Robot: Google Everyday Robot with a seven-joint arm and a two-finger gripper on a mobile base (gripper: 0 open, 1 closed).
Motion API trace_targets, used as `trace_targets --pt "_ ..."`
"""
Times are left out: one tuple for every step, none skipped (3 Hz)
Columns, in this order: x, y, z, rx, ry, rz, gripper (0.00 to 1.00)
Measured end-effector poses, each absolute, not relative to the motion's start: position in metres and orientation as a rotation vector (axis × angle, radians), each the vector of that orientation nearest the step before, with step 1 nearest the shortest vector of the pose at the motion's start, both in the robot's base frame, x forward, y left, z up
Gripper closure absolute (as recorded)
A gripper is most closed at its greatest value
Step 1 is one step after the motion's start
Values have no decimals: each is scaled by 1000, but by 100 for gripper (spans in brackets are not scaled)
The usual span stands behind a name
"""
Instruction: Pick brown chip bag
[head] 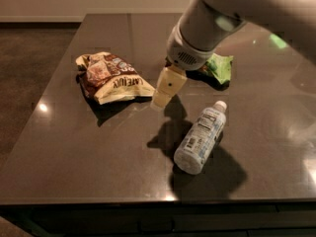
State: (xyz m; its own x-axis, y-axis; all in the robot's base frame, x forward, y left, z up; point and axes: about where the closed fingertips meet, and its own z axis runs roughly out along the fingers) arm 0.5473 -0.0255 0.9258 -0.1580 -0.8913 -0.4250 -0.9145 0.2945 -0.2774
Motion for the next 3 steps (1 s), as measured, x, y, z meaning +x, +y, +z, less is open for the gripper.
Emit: trace_targets --pt "567 5 911 -1615 2043 61 0" --pt "577 32 894 -1637 2023 69 0" --pt "585 54 877 -1660 2008 71 0"
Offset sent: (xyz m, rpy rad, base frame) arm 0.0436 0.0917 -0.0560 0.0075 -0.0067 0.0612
